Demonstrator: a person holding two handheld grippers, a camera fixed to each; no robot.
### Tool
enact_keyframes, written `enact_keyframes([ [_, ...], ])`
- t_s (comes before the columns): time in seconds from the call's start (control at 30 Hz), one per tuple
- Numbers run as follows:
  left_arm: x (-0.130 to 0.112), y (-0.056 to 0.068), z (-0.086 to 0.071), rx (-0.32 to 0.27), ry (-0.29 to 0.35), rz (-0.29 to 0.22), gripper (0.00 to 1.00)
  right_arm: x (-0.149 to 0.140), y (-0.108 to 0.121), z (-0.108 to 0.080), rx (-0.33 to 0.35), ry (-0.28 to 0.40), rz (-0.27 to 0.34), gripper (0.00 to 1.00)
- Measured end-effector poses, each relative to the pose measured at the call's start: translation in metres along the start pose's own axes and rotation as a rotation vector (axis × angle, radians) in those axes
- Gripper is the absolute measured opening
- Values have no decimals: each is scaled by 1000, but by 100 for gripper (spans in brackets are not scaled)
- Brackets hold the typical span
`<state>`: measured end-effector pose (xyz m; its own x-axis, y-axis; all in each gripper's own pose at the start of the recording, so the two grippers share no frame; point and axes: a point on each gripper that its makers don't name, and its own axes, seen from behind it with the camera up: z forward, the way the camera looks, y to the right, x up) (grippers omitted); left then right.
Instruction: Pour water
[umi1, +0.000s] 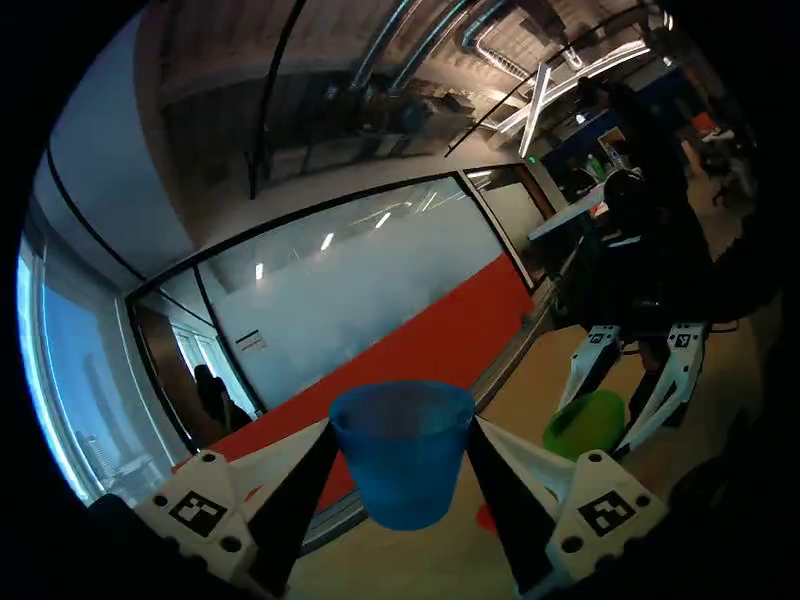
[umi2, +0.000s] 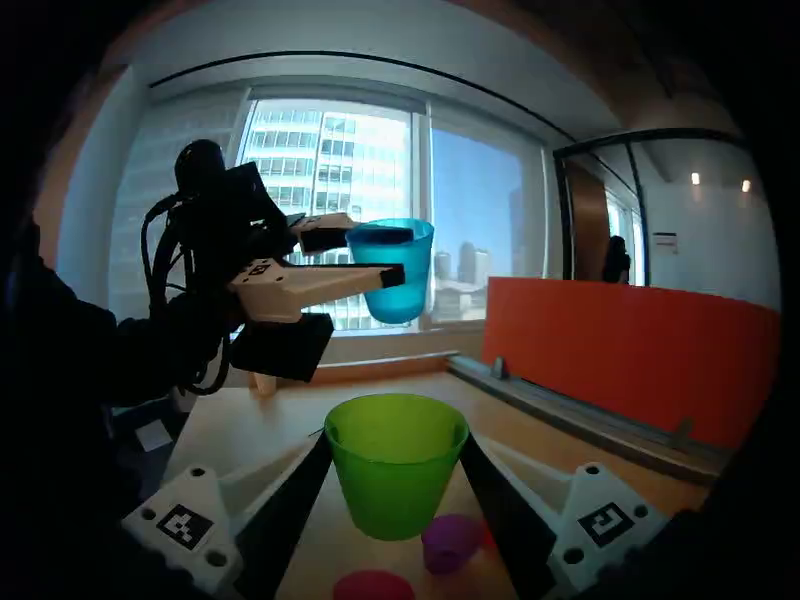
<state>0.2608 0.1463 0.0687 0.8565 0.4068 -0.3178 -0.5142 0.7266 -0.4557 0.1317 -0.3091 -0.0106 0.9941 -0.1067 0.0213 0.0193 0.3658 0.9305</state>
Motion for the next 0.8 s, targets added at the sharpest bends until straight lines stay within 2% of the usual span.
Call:
enact_keyframes([
  [0.37, 15, -4, -1, 8, 15, 103, 86, -3, -12, 6, 28, -2, -1, 91],
  [0.8, 25, -1, -4, 12, 13, 207, 86, -3, -21, 11, 48, -3, -1, 91],
])
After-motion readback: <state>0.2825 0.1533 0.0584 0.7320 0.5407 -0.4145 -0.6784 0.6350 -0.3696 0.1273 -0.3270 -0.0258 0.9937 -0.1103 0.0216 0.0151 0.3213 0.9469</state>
